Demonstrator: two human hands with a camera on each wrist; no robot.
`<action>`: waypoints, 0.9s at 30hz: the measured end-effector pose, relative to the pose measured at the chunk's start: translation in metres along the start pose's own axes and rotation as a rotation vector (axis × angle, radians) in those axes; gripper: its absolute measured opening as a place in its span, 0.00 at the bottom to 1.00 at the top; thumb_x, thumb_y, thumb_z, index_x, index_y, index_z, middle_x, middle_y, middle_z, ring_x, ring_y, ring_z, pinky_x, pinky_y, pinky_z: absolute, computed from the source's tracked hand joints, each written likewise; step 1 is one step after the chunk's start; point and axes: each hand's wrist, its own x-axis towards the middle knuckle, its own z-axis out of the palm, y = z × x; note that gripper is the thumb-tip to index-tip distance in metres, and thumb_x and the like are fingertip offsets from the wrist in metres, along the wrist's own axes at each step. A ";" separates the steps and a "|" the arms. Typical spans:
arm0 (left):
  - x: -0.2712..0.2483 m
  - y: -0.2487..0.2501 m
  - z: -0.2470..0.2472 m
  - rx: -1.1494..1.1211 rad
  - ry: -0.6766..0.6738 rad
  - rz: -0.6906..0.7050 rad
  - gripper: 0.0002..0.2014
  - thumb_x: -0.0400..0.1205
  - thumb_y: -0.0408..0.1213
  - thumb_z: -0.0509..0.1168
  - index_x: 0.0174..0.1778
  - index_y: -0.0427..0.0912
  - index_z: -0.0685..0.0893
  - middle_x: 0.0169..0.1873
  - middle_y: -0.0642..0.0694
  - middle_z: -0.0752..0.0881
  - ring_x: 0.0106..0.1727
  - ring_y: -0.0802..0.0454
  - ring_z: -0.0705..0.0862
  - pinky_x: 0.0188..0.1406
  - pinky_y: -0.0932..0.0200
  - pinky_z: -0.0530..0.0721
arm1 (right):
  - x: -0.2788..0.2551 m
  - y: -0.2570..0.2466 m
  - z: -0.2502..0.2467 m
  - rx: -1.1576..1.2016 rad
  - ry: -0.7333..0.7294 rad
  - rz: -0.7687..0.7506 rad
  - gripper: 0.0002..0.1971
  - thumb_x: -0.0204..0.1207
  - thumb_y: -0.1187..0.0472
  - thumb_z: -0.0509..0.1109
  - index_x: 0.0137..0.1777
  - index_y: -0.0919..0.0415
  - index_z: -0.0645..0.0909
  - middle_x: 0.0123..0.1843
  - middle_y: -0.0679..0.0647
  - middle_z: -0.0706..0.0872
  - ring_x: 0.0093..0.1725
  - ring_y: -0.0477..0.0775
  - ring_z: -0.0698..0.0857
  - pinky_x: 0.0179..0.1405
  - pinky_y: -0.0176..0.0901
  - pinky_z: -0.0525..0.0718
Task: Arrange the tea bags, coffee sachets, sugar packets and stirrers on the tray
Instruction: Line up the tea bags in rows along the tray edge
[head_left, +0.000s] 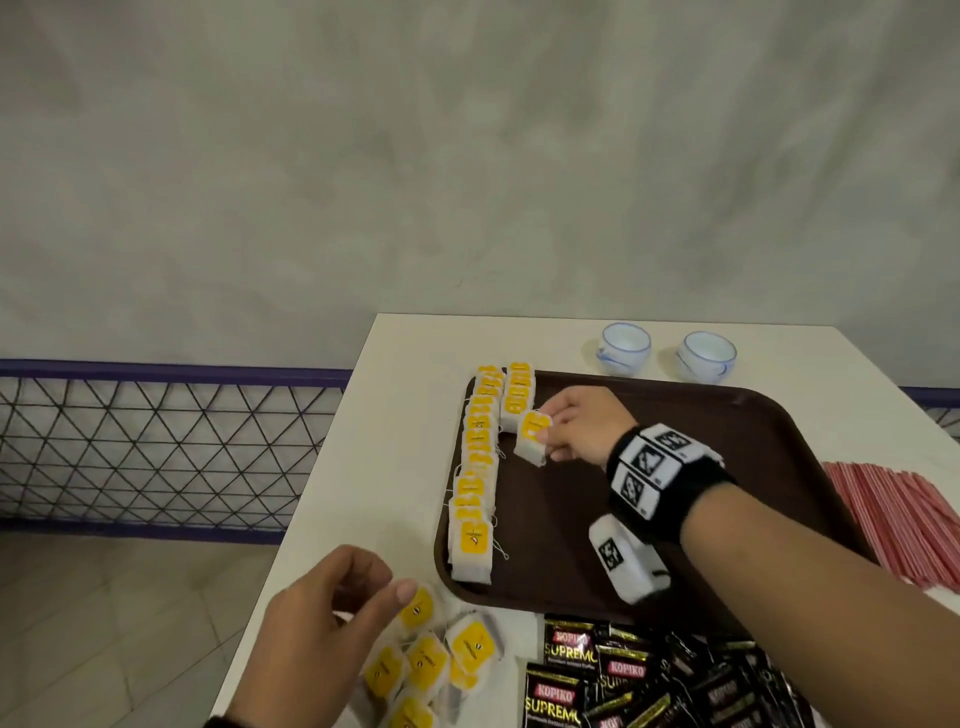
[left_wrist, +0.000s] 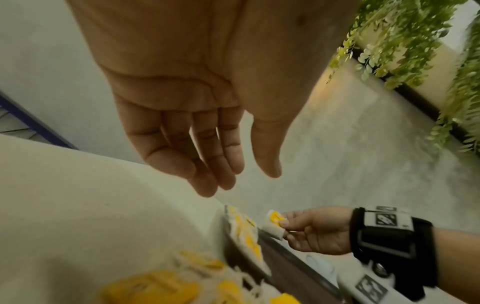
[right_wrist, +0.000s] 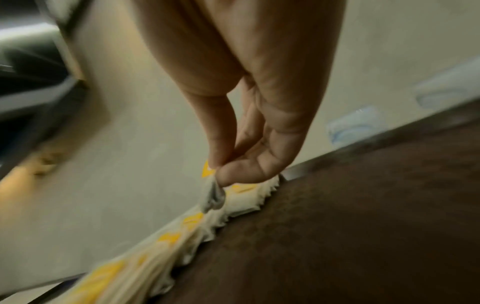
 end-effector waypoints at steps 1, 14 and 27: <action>-0.001 -0.006 -0.001 0.018 -0.015 -0.021 0.09 0.67 0.45 0.78 0.32 0.53 0.83 0.29 0.58 0.87 0.34 0.60 0.85 0.33 0.61 0.82 | 0.012 -0.001 0.002 -0.020 0.007 0.026 0.09 0.73 0.76 0.73 0.45 0.63 0.79 0.34 0.58 0.83 0.29 0.50 0.83 0.29 0.38 0.86; -0.011 -0.026 -0.013 0.123 -0.070 -0.073 0.13 0.69 0.41 0.78 0.40 0.63 0.82 0.34 0.64 0.86 0.37 0.61 0.85 0.28 0.72 0.76 | 0.062 0.004 0.030 -0.274 0.211 0.036 0.13 0.68 0.69 0.78 0.36 0.55 0.77 0.44 0.58 0.86 0.38 0.59 0.88 0.42 0.53 0.91; -0.035 -0.025 0.006 0.511 -0.319 0.058 0.35 0.62 0.57 0.76 0.66 0.60 0.76 0.57 0.62 0.74 0.57 0.58 0.77 0.58 0.65 0.77 | -0.127 -0.017 0.037 -0.573 -0.286 -0.393 0.10 0.70 0.56 0.78 0.50 0.53 0.84 0.41 0.43 0.85 0.38 0.41 0.81 0.43 0.34 0.80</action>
